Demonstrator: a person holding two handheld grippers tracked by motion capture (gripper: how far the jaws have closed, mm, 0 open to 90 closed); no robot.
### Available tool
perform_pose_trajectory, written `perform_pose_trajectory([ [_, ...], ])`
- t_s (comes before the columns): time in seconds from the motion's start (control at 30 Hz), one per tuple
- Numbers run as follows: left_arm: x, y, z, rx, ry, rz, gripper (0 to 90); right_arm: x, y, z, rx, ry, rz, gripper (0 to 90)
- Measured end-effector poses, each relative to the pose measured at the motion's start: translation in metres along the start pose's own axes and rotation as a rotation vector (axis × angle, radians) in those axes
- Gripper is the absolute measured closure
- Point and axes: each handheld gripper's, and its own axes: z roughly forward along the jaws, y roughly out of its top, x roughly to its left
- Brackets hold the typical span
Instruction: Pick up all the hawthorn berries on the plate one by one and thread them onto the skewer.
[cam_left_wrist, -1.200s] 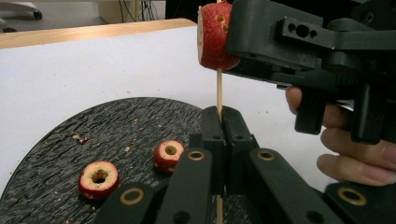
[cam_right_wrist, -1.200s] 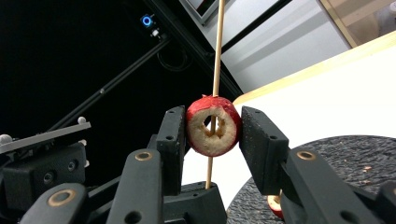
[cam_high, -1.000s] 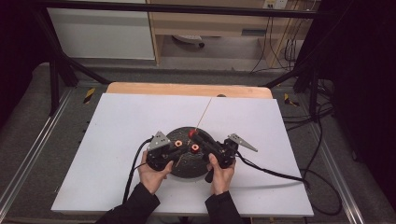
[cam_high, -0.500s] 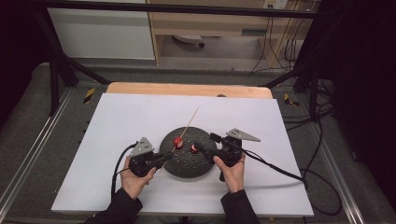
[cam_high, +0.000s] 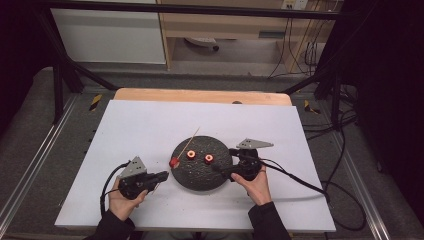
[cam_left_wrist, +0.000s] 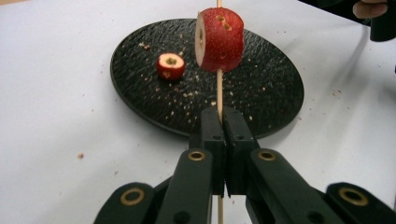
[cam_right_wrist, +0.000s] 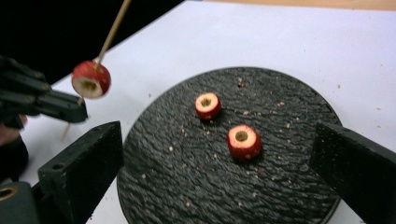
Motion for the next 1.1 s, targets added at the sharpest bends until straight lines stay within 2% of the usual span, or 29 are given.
perform_pose_trajectory([
  [0.17, 0.003, -0.008, -0.009, -0.001, 0.006, -0.007, 88.5, 0.000, 0.006, 0.004, 0.081, -0.016, -0.059, 3.7],
  [0.23, 0.004, -0.010, -0.011, 0.004, 0.011, -0.007, 88.5, 0.001, 0.011, 0.005, 0.105, -0.017, -0.066, 4.2],
  [0.63, 0.014, -0.022, -0.020, 0.033, -0.003, -0.023, 88.5, -0.006, 0.035, 0.025, 0.306, -0.081, -0.177, 7.9],
  [0.83, 0.014, -0.025, -0.022, 0.039, -0.012, -0.021, 88.5, -0.005, 0.041, 0.035, 0.373, -0.077, -0.210, 10.9],
  [1.1, 0.015, -0.026, -0.021, 0.044, -0.011, -0.022, 88.5, -0.001, 0.051, 0.053, 0.476, -0.070, -0.266, 19.5],
])
